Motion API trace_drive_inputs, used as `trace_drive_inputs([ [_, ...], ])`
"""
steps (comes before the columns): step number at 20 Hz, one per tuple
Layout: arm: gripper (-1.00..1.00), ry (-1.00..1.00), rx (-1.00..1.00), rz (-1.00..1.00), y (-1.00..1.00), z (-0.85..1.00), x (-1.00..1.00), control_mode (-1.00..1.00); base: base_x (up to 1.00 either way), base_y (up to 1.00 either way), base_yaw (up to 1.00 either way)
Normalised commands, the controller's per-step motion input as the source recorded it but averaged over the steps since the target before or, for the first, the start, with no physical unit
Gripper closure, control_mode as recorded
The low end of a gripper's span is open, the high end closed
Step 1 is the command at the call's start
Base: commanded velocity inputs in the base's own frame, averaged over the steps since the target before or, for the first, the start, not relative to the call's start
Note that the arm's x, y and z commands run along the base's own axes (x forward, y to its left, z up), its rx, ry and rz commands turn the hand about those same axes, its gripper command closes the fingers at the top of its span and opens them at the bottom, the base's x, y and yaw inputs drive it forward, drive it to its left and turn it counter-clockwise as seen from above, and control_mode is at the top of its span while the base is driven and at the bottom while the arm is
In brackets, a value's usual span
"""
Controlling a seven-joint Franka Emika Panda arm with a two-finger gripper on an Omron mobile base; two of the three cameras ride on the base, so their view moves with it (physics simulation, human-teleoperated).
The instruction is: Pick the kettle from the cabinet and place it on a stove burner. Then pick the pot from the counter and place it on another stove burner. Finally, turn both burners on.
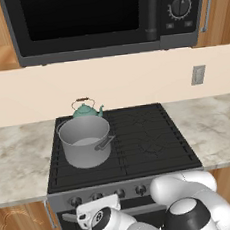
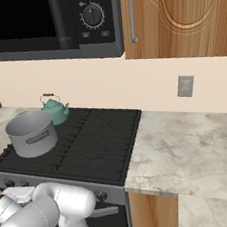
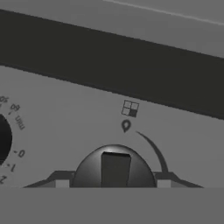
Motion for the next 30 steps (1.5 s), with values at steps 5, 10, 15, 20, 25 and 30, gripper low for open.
trace_drive_inputs([
  [5,1.00,0.01,-0.44,0.00,0.00,0.00,-0.09,-1.00,0.00,0.00,0.00],
  [10,1.00,0.01,-0.42,0.00,0.00,0.00,-0.08,-1.00,0.00,0.00,0.00],
  [15,1.00,0.00,-0.40,0.00,0.00,0.00,-0.08,-1.00,0.00,0.00,0.00],
  [20,1.00,0.01,-0.38,0.00,0.00,0.00,-0.05,-1.00,0.00,0.00,0.00],
  [25,1.00,0.08,-0.24,0.00,0.11,0.00,0.00,-1.00,0.00,0.00,0.00],
  [30,1.00,0.09,-0.14,0.00,0.14,0.00,0.00,-1.00,0.00,0.00,0.00],
])
